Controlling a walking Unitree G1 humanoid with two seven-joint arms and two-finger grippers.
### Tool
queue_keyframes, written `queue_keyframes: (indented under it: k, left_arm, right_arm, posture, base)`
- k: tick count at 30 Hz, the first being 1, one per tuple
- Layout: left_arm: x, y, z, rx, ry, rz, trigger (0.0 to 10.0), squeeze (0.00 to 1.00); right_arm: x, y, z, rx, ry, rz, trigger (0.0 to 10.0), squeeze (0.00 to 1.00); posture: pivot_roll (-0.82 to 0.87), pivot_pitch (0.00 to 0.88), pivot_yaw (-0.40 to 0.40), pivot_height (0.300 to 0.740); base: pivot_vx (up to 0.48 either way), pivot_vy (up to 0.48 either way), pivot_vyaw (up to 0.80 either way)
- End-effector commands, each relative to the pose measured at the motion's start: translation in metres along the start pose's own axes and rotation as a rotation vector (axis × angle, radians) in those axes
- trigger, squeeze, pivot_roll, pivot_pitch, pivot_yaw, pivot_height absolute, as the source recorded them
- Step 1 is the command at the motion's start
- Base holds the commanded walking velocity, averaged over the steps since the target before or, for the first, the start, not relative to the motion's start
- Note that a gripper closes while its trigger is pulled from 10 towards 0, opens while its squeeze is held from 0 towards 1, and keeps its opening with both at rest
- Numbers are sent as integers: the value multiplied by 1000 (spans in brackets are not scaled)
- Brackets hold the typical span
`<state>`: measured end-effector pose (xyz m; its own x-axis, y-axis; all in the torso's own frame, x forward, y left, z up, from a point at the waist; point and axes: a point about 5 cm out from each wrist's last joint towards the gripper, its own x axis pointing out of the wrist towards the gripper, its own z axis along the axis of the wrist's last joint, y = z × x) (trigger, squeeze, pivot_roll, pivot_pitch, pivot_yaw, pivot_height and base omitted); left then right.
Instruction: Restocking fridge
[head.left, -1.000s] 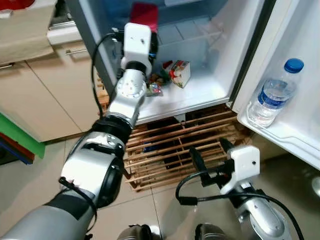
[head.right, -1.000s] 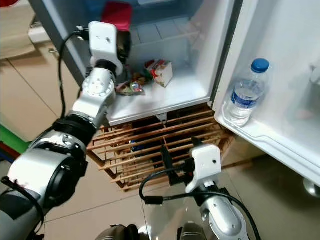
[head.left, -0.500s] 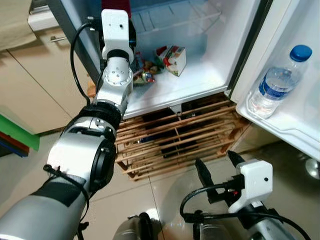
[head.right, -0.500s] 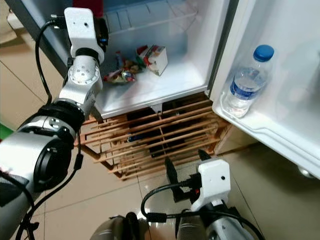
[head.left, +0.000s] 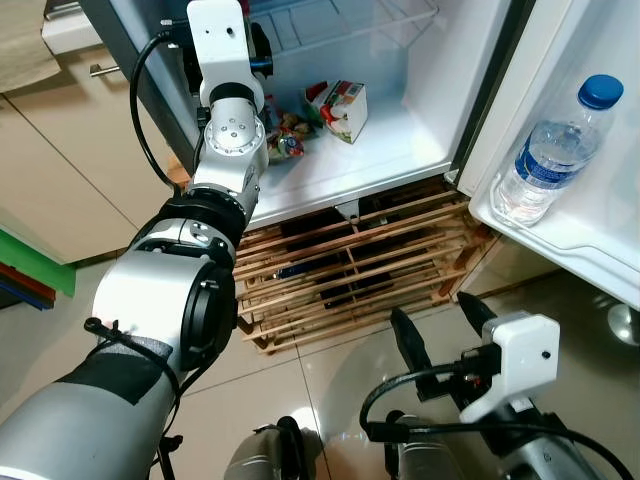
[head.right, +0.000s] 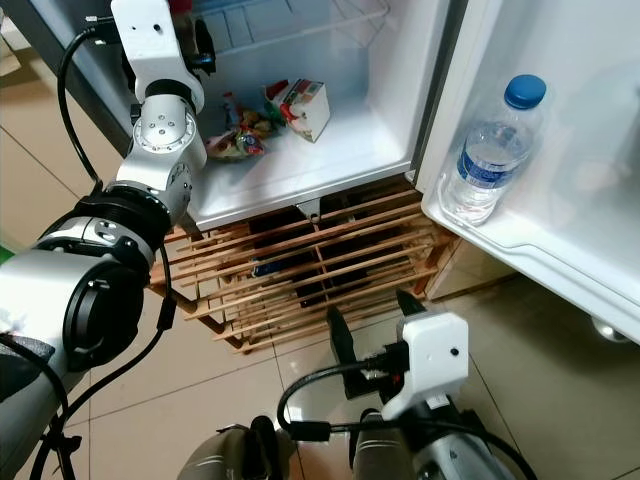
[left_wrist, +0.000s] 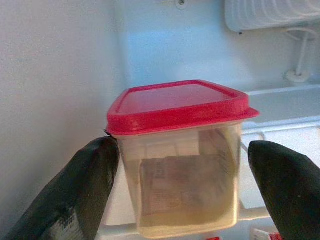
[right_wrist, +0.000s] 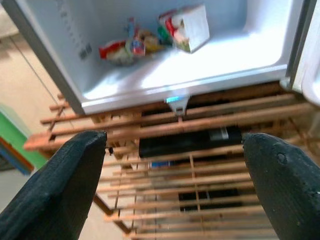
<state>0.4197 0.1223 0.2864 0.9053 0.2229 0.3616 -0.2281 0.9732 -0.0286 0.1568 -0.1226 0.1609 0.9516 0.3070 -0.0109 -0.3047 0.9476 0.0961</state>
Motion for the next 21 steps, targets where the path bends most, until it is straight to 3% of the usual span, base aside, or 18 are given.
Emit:
queue_keyframes:
  k: [1,8,13,14,17,21]
  left_arm:
    - [4,0,8,32,-10,14,10000,1000]
    - [5,-14,29,31,-99,-5,10000,1000]
    - [-13,-37,12,23,-93,-88,10000,1000]
    - [-27,-39,-8,26,-43,-101,10000,1000]
    - [-34,-33,-23,67,-16,-92,10000,1000]
    - [-49,0,-53,157,28,-72,10000,1000]
  right_arm:
    - [-1,0,3,6,-11,-4,10000,0]
    - [9,0,4,9,-24,3,10000,0]
    - [11,0,1,14,-21,3,10000,0]
    - [14,-2,-2,15,-17,7,10000,0]
    - [20,-4,-6,14,-13,12,10000,0]
    - [30,-8,-11,2,-14,31,10000,0]
  posture:
    - [-346,247,119,736]
    - [-325,233,132,736]
    - [-294,208,140,736]
    - [-277,189,137,736]
    - [-250,157,139,736]
    - [-218,109,139,736]
  base:
    - [0,0,0]
    - [0,0,0]
    - [0,0,0]
    - [0,0,0]
    - [0,0,0]
    - [0,0,0]
